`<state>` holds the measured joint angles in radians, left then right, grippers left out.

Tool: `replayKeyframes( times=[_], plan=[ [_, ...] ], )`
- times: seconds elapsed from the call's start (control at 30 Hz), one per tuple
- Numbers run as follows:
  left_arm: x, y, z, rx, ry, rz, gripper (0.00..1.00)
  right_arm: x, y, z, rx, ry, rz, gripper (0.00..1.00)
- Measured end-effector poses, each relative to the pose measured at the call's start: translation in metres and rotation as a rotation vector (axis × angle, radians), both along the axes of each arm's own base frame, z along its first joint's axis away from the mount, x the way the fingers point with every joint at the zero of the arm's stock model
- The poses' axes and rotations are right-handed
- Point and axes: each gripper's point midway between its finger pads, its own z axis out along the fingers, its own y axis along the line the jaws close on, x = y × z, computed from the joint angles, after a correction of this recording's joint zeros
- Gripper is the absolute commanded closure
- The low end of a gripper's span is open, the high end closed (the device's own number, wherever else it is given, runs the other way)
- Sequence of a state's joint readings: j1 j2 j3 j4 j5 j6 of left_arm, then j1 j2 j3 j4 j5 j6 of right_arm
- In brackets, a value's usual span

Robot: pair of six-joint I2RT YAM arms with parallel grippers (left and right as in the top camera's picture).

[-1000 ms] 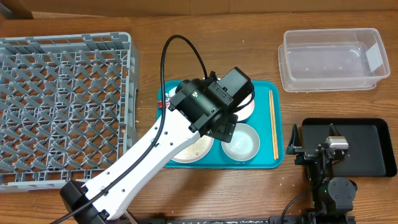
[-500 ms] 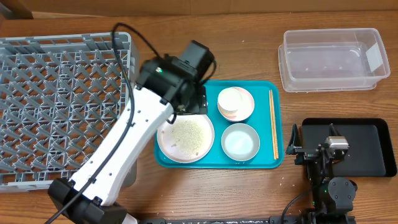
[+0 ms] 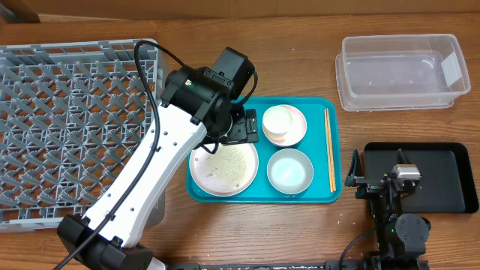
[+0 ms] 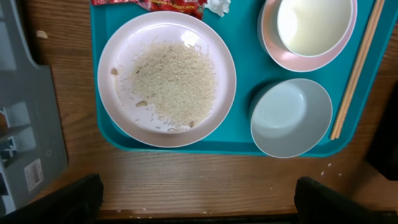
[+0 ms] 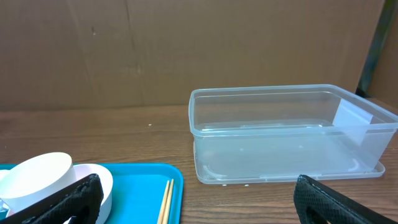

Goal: Sort waste into correct bins and load items into the dishwasher
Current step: 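Move the left gripper over the teal tray toward the grey bowl, then lower the left gripper and grasp the rim of the grey bowl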

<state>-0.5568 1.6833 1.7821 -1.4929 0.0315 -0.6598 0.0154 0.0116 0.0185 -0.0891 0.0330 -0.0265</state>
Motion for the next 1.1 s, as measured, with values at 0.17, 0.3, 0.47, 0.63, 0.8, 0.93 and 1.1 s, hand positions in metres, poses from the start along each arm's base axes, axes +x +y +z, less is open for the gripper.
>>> replayKeyframes(
  times=[0.17,0.3,0.47,0.63,0.8,0.93,1.1],
  plan=[
    [-0.006,-0.008,-0.001,-0.017,0.015,-0.021,0.00,0.000,0.000,0.000,0.000,0.000,0.000,0.00],
    [-0.012,-0.017,-0.009,-0.018,0.026,-0.053,0.00,0.000,0.000,0.000,0.000,0.000,0.000,0.00],
    [-0.021,-0.023,-0.031,-0.003,0.062,-0.079,0.00,0.000,0.000,0.000,0.000,0.000,0.000,0.00],
    [-0.025,-0.022,-0.041,0.007,0.082,-0.082,0.04,0.000,0.000,0.000,0.000,0.000,0.000,0.00],
    [-0.025,-0.013,-0.036,0.017,0.100,-0.074,0.02,0.000,0.000,0.000,0.000,0.000,0.000,0.00],
    [-0.013,0.006,-0.005,0.004,0.072,-0.047,0.00,0.000,0.000,0.000,0.000,0.000,0.000,0.00],
    [0.004,0.031,0.028,-0.029,0.003,0.005,0.00,0.000,0.000,0.000,0.000,0.000,-0.001,0.00]
  ],
)
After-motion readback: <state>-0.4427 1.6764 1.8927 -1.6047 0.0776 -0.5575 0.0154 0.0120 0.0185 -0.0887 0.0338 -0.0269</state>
